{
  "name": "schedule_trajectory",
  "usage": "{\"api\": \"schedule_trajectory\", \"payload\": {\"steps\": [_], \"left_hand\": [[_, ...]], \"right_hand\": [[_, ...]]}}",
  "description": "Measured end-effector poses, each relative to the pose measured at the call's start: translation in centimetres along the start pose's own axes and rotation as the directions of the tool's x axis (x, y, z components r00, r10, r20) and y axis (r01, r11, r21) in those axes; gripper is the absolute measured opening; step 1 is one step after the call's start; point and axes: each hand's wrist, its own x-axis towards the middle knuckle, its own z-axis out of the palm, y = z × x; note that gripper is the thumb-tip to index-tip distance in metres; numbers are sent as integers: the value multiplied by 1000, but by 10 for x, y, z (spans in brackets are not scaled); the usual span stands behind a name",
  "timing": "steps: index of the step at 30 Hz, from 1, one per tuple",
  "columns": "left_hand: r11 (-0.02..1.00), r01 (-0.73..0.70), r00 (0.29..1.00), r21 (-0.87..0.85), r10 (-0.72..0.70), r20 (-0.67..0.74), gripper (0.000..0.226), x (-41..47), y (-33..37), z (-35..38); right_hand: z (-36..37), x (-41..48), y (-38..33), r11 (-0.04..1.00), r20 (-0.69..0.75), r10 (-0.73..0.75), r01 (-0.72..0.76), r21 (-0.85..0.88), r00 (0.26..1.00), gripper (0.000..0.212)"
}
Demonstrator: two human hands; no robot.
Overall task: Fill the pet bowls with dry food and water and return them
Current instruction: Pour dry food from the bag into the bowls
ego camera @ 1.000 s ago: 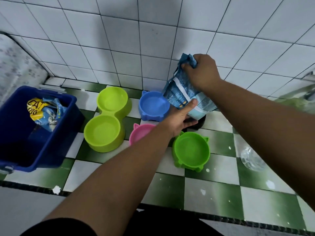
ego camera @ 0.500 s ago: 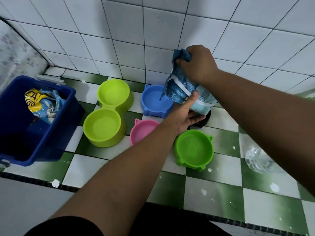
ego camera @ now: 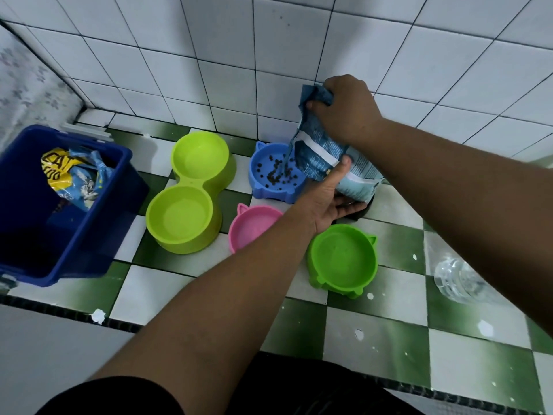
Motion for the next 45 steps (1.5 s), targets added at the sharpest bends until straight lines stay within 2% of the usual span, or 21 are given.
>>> {"api": "schedule_trajectory", "payload": {"steps": [8, 12, 16, 21, 29, 40, 45], "left_hand": [[1000, -1, 1000, 2, 1, -7, 64, 5, -2, -3], [1000, -14, 1000, -14, 14, -23, 63, 6, -4, -1], [1000, -24, 999, 1, 24, -44, 79, 4, -2, 3], [999, -30, 998, 21, 30, -45, 65, 7, -4, 1], [998, -36, 997, 46, 39, -67, 66, 5, -4, 2], [997, -65, 993, 36, 68, -93, 62, 5, -1, 7], [994, -85, 987, 69, 93, -131, 67, 2, 1, 9]], "right_hand": [[0, -4, 0, 999, 9, -33, 33, 3, 999, 27], [0, -4, 1, 1000, 25, -29, 29, 0, 999, 34], [-1, -4, 1, 999, 25, -30, 30, -12, 999, 38], [-2, -6, 3, 999, 6, -41, 41, -13, 999, 27], [-2, -6, 2, 999, 24, -44, 45, -21, 999, 41], [-4, -1, -2, 994, 22, -106, 106, -4, 994, 41], [-9, -5, -2, 996, -9, -85, 85, 8, 996, 39]]}}
